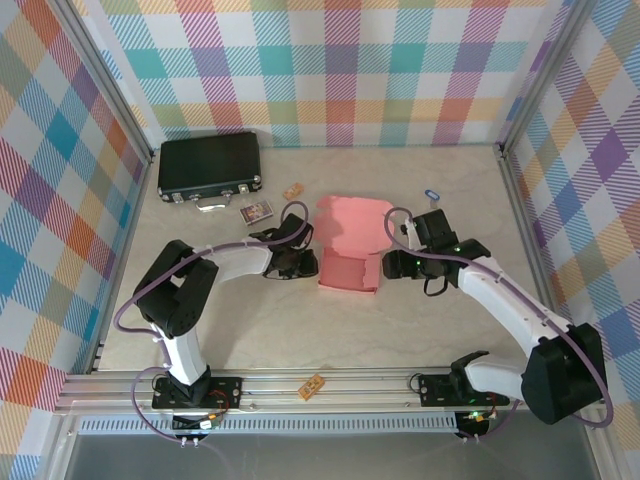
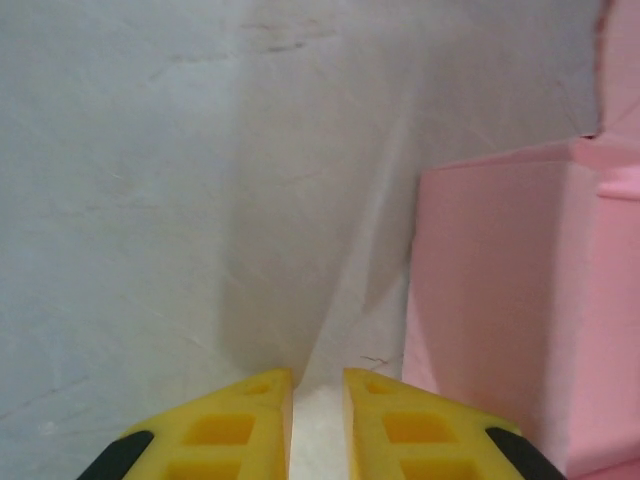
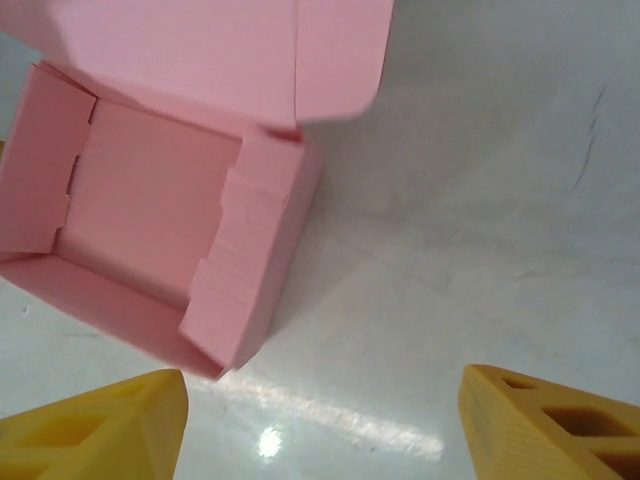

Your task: Fold the paper box

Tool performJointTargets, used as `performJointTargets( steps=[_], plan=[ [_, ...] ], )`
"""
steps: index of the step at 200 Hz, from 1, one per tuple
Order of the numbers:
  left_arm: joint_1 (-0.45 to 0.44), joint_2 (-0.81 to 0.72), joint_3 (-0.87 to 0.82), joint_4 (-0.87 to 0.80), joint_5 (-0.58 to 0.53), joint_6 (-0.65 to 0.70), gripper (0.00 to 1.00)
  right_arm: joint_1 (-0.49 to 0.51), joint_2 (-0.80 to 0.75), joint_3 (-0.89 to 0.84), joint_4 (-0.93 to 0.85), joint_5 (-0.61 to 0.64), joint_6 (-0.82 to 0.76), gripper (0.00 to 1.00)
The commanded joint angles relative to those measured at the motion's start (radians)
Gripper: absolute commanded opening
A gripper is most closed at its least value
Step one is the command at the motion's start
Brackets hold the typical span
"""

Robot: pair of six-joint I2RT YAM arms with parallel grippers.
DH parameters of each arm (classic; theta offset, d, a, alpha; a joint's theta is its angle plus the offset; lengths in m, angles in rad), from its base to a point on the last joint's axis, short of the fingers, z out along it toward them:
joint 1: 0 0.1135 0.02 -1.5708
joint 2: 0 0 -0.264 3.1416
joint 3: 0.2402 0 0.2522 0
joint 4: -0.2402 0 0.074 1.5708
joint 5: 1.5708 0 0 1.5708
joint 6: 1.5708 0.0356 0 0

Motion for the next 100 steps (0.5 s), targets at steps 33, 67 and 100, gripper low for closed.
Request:
performJointTargets(
  steps=[33, 67, 100],
  plan=[
    [-0.047, -0.056, -0.063, 0.068, 0.072, -0.093, 0.20, -0.043, 0.045, -0.016, 0.046, -0.126, 0.156, 0.72],
    [-0.060, -0.060, -0.083, 0.079, 0.041, -0.120, 0.20, -0.067, 0.136, 0.013, 0.090, -0.182, 0.122, 0.66],
    [-0.060, -0.074, -0.091, 0.068, 0.005, -0.123, 0.20, -0.080, 0.232, 0.062, 0.112, -0.201, 0.086, 0.58]
  ],
)
